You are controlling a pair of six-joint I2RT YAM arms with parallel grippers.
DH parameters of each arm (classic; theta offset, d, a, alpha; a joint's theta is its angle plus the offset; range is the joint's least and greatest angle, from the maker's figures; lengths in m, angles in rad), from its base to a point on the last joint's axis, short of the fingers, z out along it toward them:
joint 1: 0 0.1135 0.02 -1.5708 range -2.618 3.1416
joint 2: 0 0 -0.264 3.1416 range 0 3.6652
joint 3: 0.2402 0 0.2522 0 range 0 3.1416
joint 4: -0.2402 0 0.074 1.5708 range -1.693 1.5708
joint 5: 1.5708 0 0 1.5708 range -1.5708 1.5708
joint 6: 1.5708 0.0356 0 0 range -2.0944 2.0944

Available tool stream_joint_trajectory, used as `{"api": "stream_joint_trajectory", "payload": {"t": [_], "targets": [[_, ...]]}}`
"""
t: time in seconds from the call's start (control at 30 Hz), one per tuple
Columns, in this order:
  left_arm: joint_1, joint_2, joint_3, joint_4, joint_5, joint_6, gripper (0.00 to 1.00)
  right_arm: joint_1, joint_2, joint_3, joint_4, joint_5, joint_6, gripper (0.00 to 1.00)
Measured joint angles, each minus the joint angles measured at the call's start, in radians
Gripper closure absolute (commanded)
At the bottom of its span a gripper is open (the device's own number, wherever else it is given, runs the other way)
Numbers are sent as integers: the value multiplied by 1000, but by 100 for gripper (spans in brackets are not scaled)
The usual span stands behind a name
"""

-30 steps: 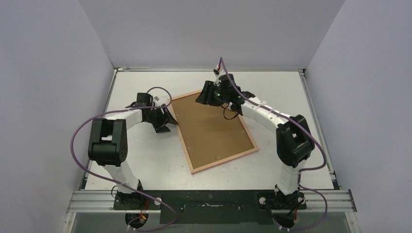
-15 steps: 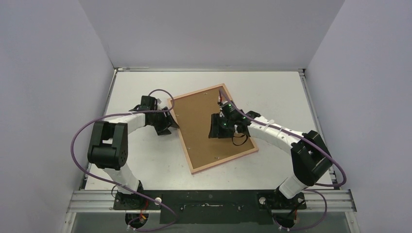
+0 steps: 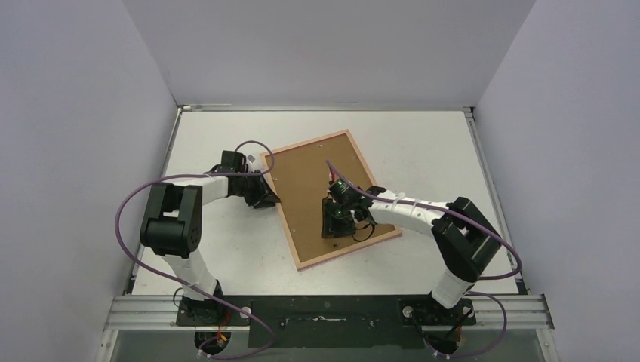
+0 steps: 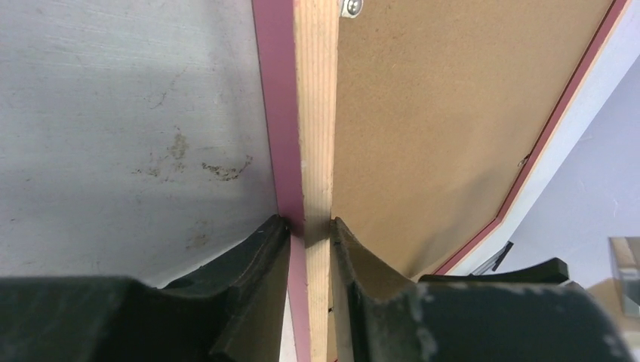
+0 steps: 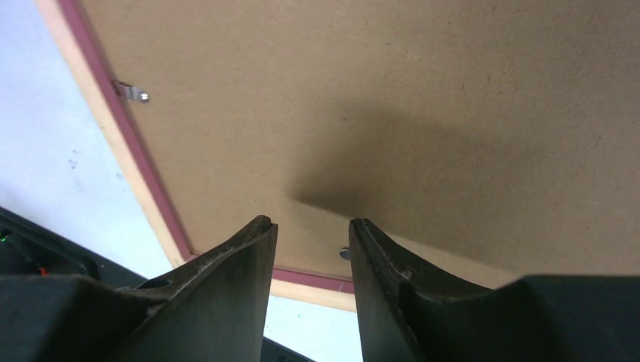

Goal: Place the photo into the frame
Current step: Install the photo frame at the center of the board.

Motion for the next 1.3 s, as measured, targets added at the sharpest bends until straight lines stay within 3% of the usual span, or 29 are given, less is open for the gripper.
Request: {"api": "stream_joint_trajectory", "payload": {"t": [0.53, 1.3], "targets": [[8, 14, 0, 20, 39, -14, 100, 3, 31, -8, 4, 2, -3, 61], [6, 21, -11, 57, 59, -50, 100, 9, 11, -42, -3, -89, -98, 63]]}}
